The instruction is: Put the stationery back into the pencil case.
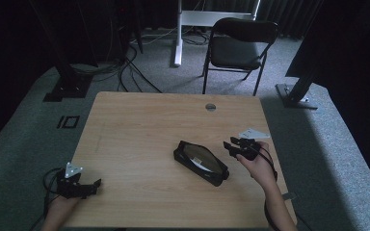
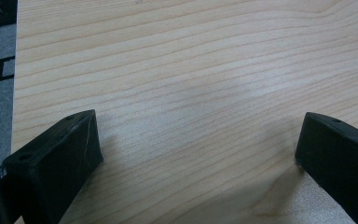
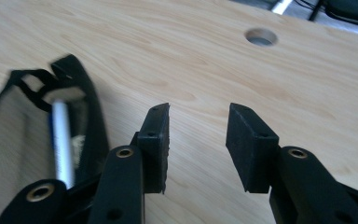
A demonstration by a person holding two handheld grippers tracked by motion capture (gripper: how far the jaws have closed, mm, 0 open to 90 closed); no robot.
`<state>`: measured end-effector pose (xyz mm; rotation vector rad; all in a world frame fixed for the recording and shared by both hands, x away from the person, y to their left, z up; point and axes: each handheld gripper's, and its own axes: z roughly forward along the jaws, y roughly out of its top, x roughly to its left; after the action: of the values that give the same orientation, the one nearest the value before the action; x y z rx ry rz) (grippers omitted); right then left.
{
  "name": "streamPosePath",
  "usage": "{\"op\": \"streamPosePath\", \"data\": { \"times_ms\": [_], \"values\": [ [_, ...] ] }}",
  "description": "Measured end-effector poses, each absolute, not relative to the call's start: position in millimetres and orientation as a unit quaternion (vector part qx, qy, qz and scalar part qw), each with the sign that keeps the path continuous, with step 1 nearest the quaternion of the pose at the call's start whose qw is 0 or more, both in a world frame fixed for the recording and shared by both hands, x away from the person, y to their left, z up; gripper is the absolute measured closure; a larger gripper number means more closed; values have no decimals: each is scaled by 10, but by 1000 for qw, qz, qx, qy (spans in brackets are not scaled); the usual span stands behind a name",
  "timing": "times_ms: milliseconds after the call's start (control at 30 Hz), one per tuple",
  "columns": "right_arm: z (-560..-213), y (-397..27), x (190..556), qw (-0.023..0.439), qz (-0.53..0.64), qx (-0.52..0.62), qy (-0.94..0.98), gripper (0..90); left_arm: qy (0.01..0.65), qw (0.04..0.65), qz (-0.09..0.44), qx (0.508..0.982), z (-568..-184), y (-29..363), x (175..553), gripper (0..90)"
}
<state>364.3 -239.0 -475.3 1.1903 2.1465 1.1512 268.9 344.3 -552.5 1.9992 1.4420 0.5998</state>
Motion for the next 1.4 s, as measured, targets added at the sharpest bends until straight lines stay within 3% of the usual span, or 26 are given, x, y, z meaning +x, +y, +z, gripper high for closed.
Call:
{"op": "streamPosePath", "data": {
  "times_ms": [467,800,1400],
  "values": [
    [-4962,-2664,3559,235,385,491,745,498,543,298,225,752,-5524,3444,2689,3],
    [-5133,-2821,3440,259,366,533,718,297,543,298,226,752,-5524,3444,2689,3],
    [-5434,-3014,3158,275,290,562,724,141,543,298,226,752,-5524,3444,2689,3]
  ]
}}
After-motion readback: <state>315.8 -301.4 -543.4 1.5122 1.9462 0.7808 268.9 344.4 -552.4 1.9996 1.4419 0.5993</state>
